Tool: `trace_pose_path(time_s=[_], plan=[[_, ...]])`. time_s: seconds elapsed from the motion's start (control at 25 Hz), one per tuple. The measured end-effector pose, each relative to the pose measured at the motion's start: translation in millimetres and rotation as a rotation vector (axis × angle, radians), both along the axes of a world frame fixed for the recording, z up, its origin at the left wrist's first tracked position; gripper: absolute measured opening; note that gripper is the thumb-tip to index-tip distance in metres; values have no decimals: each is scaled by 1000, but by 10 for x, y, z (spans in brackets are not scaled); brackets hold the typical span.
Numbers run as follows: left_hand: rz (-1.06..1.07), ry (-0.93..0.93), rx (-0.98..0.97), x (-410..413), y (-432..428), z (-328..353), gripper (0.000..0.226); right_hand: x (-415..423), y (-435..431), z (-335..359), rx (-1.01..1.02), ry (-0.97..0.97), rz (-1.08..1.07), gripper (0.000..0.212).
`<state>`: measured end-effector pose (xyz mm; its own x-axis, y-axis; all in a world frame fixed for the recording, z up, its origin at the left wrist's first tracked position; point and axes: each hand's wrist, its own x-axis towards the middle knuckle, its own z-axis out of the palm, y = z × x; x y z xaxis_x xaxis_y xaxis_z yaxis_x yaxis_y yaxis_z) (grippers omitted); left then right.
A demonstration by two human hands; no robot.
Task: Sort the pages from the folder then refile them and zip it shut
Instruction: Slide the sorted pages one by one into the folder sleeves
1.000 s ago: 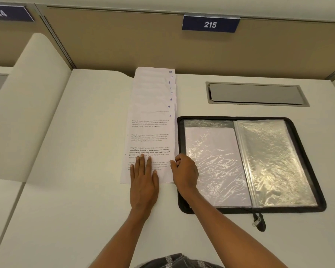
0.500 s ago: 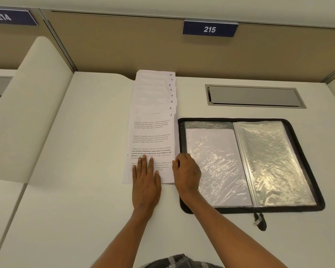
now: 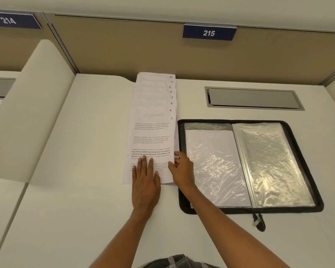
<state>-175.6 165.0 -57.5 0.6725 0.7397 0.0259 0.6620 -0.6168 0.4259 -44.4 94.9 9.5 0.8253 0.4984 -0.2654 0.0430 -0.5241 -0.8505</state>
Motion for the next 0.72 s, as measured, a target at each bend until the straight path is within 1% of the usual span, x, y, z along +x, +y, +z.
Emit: trace_pose_path(time_s=[0.08,0.2,0.28,0.36,0.44,0.52,0.6,0.64,0.72], plan=[[-10,-9,-3,-7,5,6,61,5,-32,-38,-52,-27,11,30],[-21,-55,-5,-21,19,56,60,52,-96,-73,-2,14,-5,25],[52,-139,-50,-4,-1,187,58,109,-198,-32,68,93,-17,22],[159,-255,-136,50,3,400,55,207,-338,34,145,182,-28,21],[229,-354,-204,114,29,641,55,339,-520,117,195,265,-23,23],[257,-375,-246,174,97,841,57,479,-707,179,216,311,-7,23],[318,-386,-377,321,156,985,59,660,-946,235,227,329,17,24],[363,-406,-489,420,166,1035,59,756,-1079,274,238,338,28,25],[444,-484,-773,620,161,1093,55,944,-1336,323,259,364,39,25]])
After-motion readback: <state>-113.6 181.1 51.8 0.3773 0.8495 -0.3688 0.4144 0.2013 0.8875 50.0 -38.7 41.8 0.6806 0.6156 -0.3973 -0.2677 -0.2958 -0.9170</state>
